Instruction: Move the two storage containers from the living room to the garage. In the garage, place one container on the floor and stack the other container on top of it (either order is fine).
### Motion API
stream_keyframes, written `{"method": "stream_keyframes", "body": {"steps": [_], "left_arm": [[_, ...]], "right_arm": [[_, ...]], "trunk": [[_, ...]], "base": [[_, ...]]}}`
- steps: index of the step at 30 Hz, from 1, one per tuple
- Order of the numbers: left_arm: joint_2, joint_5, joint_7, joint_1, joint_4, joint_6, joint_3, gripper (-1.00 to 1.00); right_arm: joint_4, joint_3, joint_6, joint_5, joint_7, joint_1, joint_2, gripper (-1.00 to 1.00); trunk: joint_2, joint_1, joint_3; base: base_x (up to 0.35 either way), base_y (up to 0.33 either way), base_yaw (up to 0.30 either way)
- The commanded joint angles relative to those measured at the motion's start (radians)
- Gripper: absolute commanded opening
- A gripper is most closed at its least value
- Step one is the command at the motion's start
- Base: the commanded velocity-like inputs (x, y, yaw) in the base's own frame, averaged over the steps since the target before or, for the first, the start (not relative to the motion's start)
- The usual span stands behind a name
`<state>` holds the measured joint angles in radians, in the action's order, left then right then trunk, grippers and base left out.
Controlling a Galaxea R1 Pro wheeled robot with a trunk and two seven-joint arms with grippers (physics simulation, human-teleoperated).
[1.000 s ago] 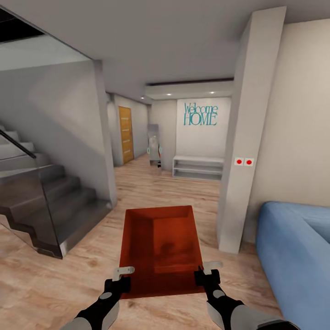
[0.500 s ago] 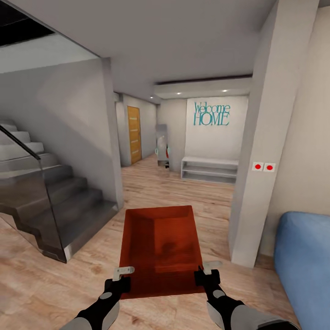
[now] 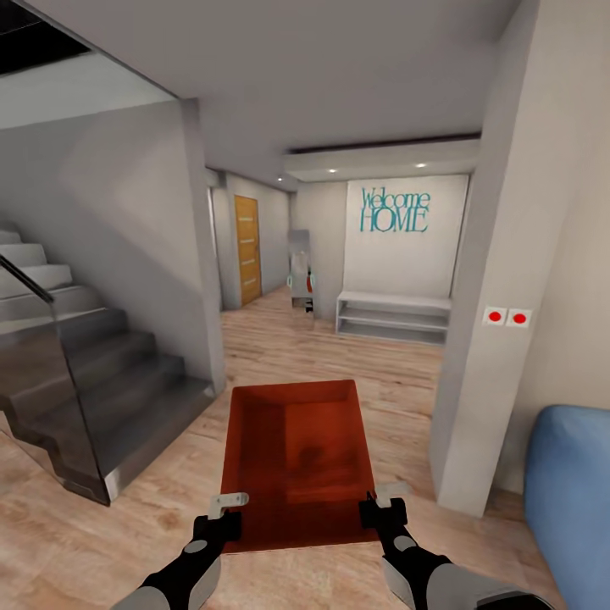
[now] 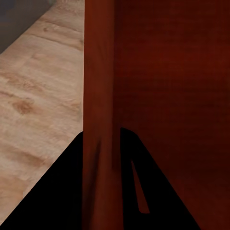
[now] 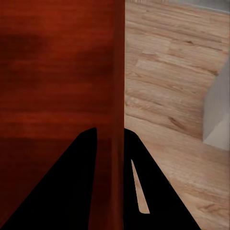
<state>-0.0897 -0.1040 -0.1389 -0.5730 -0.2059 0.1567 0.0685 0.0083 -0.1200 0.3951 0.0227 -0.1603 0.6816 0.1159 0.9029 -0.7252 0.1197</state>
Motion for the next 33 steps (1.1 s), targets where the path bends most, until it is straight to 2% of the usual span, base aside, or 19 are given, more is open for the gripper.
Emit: {"method": "stream_keyframes", "body": {"steps": [1, 33], "left_arm": [[0.019, -0.002, -0.007, -0.001, -0.003, 0.053, 0.031, -1.00], [0.019, -0.002, -0.007, -0.001, -0.003, 0.055, 0.031, -1.00]], "right_arm": [[0.002, 0.051, -0.004, 0.026, -0.004, 0.001, 0.001, -1.00], [0.002, 0.051, -0.004, 0.028, -0.004, 0.001, 0.001, -1.00]], "trunk": [[0.001, -0.001, 0.002], [0.001, -0.001, 0.002]], "base": [[0.322, 0.000, 0.000], [0.322, 0.000, 0.000]]}}
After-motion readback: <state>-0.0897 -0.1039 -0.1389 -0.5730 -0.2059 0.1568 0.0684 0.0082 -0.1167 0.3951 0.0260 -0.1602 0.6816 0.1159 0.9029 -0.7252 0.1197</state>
